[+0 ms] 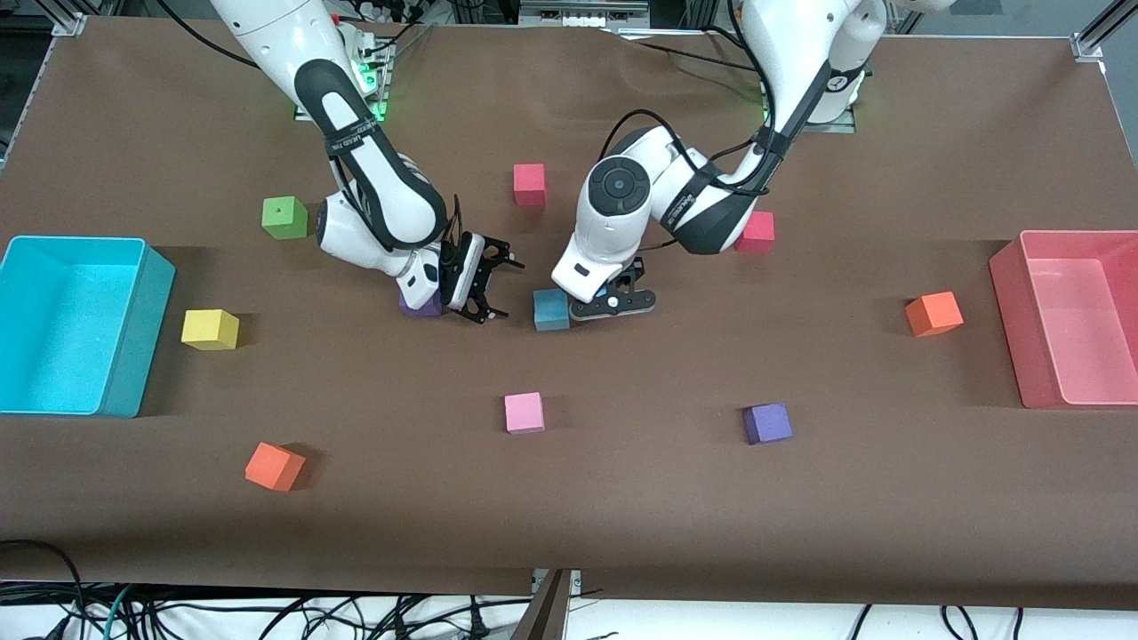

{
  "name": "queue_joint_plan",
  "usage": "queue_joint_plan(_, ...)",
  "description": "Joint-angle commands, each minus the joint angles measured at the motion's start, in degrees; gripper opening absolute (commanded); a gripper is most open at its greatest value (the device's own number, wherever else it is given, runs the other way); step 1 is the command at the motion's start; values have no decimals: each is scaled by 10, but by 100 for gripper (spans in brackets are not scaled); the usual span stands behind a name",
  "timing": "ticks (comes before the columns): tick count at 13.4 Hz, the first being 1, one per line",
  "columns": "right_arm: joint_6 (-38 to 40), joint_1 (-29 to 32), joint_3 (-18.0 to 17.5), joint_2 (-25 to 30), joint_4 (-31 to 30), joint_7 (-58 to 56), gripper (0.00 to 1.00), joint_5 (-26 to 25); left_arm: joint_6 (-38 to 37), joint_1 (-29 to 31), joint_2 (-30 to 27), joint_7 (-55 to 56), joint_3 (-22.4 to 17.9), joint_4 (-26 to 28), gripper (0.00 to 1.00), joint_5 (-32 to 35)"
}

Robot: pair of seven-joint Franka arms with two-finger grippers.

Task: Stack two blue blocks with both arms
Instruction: 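Carry the second light blue cube with the left gripper onto the first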

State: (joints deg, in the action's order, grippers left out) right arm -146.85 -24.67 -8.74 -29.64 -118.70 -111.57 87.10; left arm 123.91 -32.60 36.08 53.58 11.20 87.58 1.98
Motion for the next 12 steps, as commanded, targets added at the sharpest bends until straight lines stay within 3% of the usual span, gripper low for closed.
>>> queue_joint_plan(1, 3, -1, -1, 2, -5, -15, 100, 12, -10, -22, 27, 26, -11, -51, 0, -5)
queue_joint_plan(7, 3, -14, -1, -6, 2, -13, 100, 12, -7, -48, 79, 69, -11, -113, 0, -4)
queue_joint_plan(12, 3, -14, 0, -7, 2, -15, 100, 12, 9, -55, 90, 78, -14, -116, 0, -4)
